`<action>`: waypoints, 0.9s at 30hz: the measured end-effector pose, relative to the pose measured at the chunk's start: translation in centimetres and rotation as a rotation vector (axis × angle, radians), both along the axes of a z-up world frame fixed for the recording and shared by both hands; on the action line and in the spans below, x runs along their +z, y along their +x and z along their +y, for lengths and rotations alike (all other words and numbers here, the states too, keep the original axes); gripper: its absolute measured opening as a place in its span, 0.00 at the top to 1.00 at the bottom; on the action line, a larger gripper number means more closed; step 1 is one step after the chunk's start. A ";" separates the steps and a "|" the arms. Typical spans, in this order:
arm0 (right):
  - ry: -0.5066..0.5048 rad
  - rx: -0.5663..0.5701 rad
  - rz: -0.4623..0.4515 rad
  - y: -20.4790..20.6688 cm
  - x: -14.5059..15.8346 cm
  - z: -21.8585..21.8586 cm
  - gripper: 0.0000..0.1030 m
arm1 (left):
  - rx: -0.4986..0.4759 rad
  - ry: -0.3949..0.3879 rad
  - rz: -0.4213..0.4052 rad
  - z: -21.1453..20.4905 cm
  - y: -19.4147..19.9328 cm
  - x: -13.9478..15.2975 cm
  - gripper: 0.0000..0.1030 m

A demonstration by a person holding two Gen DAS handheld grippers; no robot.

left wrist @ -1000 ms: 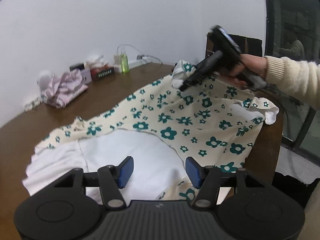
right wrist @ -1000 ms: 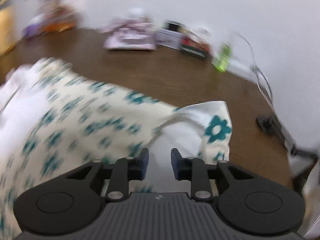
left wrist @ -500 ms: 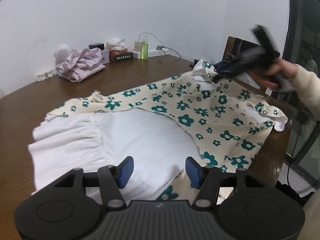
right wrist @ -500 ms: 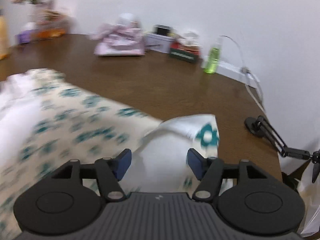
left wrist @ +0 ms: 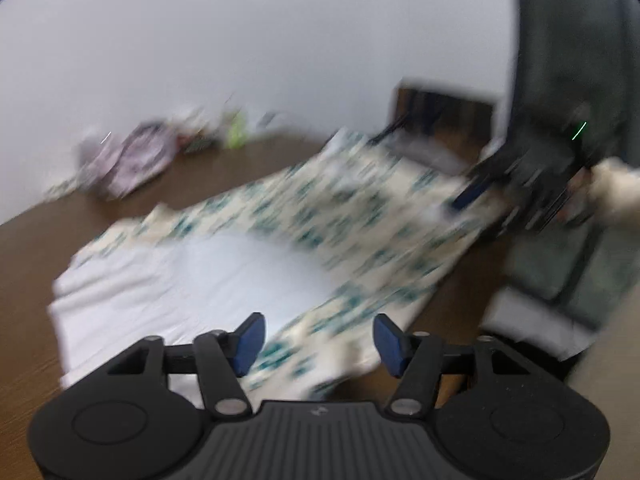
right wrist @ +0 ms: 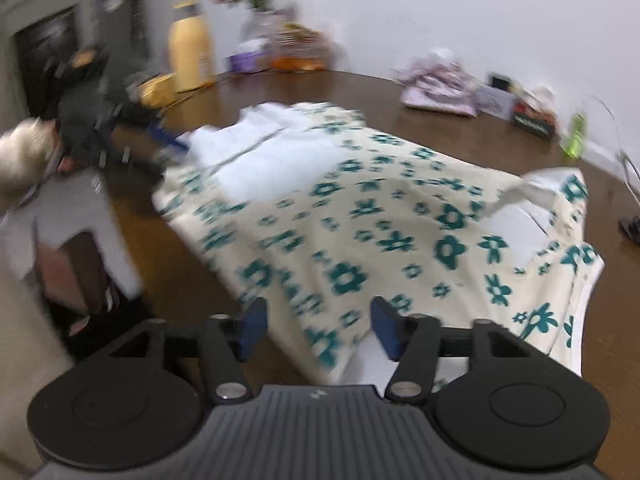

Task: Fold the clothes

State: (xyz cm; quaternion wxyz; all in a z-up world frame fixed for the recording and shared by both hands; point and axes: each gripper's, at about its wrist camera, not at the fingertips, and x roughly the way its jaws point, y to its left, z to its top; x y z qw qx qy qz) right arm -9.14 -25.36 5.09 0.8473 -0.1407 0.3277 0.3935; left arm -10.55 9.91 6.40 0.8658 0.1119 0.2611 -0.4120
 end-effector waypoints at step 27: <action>-0.047 0.102 0.091 6.0 2.4 -0.4 0.96 | -0.192 0.177 0.012 -1.6 7.3 1.9 0.91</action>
